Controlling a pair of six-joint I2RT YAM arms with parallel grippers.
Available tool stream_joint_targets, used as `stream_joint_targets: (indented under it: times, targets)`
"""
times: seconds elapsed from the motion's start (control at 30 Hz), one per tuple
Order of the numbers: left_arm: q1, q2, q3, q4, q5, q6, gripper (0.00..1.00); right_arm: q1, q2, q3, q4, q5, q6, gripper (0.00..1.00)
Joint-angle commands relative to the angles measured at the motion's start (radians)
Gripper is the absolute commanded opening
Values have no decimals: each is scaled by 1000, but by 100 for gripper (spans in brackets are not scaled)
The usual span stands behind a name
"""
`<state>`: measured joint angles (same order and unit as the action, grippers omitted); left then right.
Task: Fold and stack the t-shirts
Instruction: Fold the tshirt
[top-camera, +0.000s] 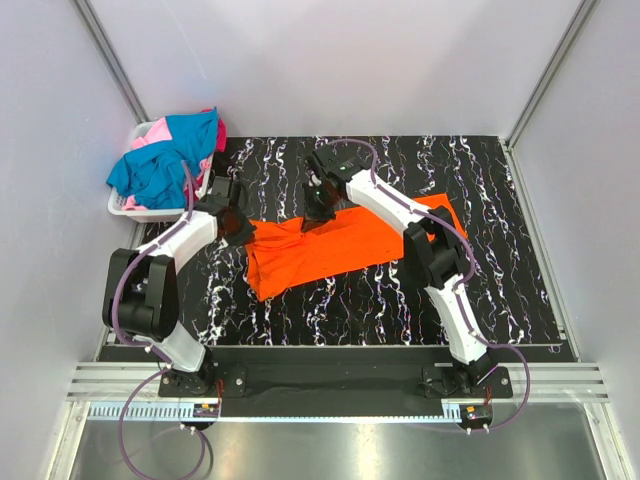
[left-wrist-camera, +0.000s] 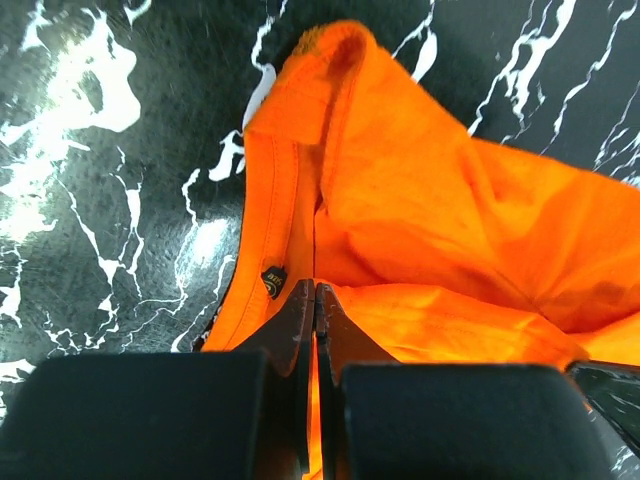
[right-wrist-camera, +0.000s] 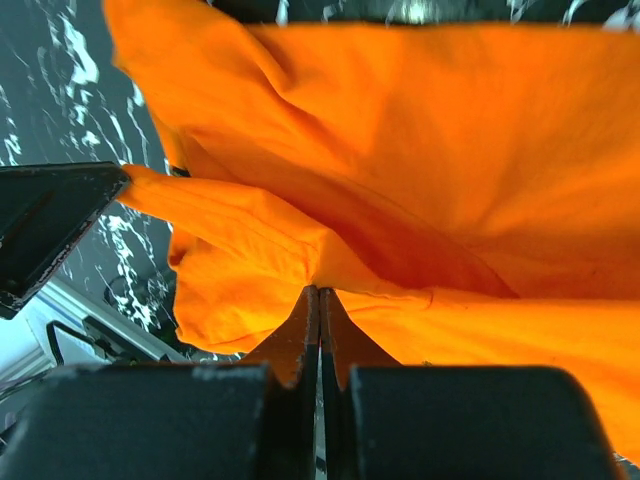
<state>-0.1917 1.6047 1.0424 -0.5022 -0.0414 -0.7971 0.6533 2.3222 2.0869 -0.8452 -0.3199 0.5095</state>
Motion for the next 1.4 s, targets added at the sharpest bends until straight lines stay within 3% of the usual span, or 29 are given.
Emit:
stream_joint_targets:
  times: [0.0,0.43,0.83,0.87,0.93,0.97,1.03,1.37]
  targets:
    - [6,9,71,21,-49,-14,0,-9,19,84,-15,39,-29,0]
    - [6,161,205,65,-5,4,0,-38,131,185,-63,30,-48,0]
    - [5,199,246,111,-6,32,0,-46,169,209,-64,25,-35,0]
    - [5,202,246,110,-6,33,4,-46,170,206,-64,27,-32,0]
    - [5,202,242,111,-14,36,20,-46,169,206,-66,30,-29,12]
    - [3,195,237,116,-20,36,28,-46,166,205,-65,42,-28,24]
    - [0,178,208,128,-52,45,33,-47,163,203,-66,62,-23,29]
    - [-9,28,91,194,-84,70,36,-96,235,294,-54,160,50,15]
